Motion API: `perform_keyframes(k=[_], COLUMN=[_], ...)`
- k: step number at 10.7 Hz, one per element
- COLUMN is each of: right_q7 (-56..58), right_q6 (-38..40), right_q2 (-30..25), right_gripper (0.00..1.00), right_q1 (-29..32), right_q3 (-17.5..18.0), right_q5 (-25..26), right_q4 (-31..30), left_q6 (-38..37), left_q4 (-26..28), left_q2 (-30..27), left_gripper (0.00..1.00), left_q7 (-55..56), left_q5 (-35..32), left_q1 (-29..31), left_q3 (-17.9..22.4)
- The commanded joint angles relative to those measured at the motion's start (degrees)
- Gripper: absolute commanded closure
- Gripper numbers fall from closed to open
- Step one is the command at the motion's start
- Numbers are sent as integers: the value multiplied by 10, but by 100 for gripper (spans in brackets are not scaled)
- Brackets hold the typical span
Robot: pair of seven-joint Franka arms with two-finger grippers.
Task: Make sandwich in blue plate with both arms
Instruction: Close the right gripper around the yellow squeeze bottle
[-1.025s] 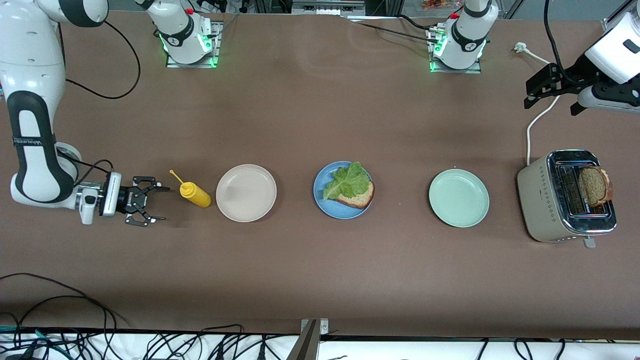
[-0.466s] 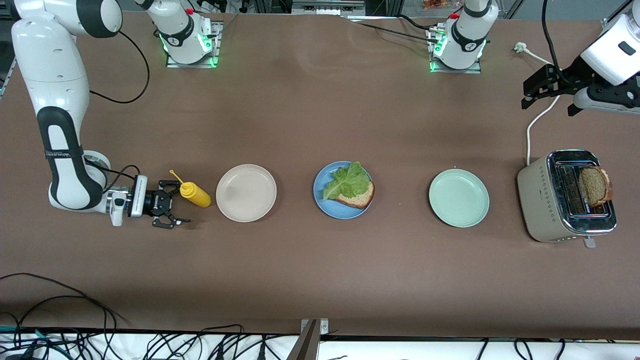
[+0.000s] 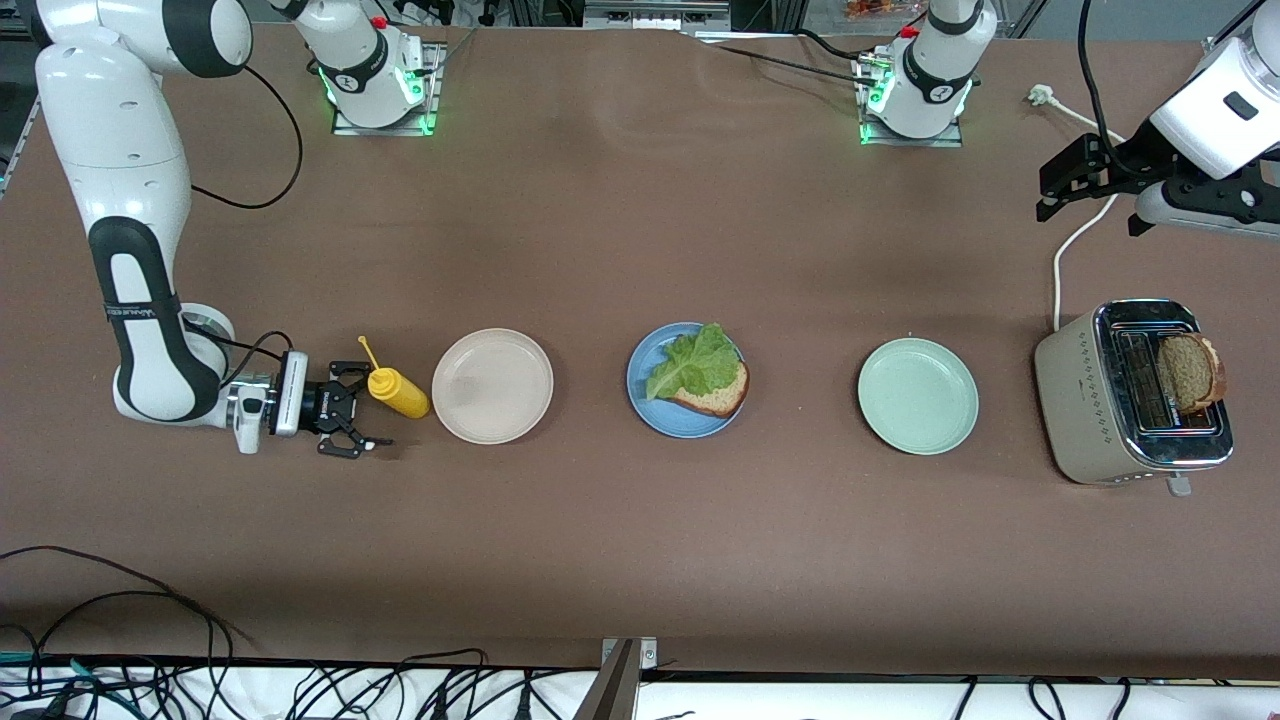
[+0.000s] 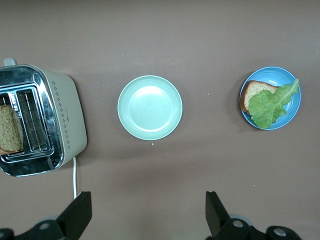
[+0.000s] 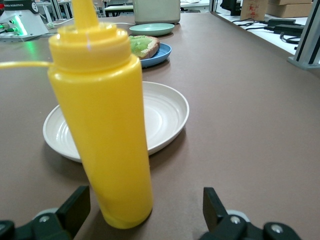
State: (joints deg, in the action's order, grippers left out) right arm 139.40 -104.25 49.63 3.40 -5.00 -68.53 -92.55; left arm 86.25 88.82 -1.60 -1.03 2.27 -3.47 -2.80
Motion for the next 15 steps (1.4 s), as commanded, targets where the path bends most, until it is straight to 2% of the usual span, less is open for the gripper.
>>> perform_keyframes(k=[1,4,5,6,7,8,9,11,12,14,15], right_q7=[20,19,19,18,12,10,-1,-19,-41,-137,-205], right_q6=[29,49,49,47,43,41,37,11,-8,-23,-37], right_q2=[4,10,12,12,12,11,8,-10,-26,-57,-73], right_gripper=[0,0,7,30,59,84,100,100,100,100,100], right_q1=[-2,-1,-1,-1,-1,-1,-5,-23,-43,-89,-112], right_q3=[9,9,9,9,8,7,5,-2,-17,-51,-63], right_q5=[-15,-14,-14,-15,-14,-14,-13,-5,4,36,78], right_q4=[-16,-13,-11,-11,-10,-5,-3,0,-1,-2,-1], left_q6=[-6,-7,-6,-6,-6,-6,-6,-6,-6,-6,-6], left_q4=[-4,-4,-4,-4,-4,-4,-4,-4,-4,-4,-4], left_q2=[0,0,0,0,-1,0,0,2,5,6,8], left_gripper=[0,0,0,0,0,0,0,0,0,0,0], left_q7=[-12,-12,-12,-12,-13,-13,-13,-13,-12,-7,-7], left_q5=[11,10,10,10,11,10,10,10,10,9,7], left_q1=[4,5,5,5,7,6,6,6,5,2,1], left_q3=[2,2,2,2,3,3,3,3,3,2,2])
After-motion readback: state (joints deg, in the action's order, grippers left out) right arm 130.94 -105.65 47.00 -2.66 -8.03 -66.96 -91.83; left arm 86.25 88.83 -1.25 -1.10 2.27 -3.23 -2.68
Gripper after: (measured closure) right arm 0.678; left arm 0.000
